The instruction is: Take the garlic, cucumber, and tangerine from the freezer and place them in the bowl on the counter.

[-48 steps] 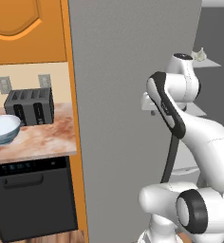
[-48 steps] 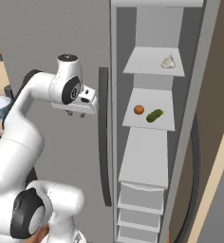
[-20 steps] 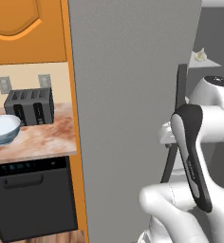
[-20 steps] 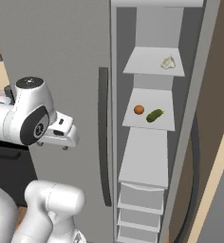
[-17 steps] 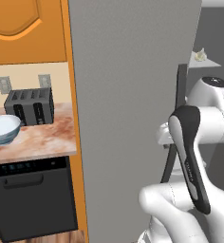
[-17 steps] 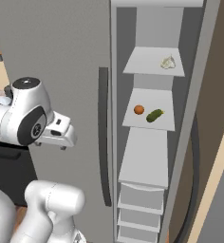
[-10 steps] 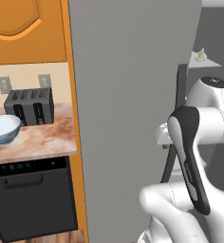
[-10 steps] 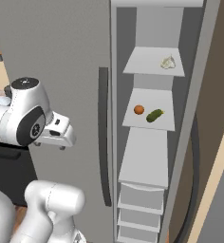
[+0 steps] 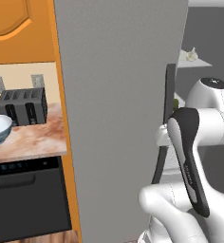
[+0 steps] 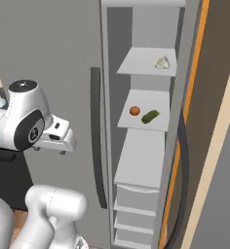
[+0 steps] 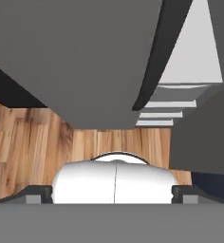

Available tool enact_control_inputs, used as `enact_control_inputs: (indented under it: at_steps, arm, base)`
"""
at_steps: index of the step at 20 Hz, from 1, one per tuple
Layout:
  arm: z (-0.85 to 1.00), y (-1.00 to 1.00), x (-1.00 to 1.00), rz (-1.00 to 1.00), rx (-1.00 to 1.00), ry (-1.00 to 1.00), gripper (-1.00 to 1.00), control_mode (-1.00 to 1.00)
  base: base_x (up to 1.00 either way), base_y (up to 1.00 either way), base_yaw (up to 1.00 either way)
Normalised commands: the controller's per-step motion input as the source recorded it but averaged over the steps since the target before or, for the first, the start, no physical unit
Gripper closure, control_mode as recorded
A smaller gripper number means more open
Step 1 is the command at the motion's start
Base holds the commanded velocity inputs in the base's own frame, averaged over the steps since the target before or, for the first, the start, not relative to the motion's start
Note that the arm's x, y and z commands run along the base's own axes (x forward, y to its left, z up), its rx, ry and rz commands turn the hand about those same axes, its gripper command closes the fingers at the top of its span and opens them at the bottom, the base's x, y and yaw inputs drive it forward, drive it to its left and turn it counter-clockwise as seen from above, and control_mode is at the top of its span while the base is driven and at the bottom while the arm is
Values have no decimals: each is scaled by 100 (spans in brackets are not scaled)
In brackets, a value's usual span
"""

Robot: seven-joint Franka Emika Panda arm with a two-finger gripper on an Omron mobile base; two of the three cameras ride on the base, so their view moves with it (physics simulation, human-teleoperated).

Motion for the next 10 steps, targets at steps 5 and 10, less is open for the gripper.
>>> enact_control_inputs:
  at_steps: [5,10]
  arm:
    - [0,0,0,0,0,0,-100,100]
    - [0,0,0,0,0,0,-100,100]
  base:
    - [-3,-71,-7]
    - [20,-35,-7]
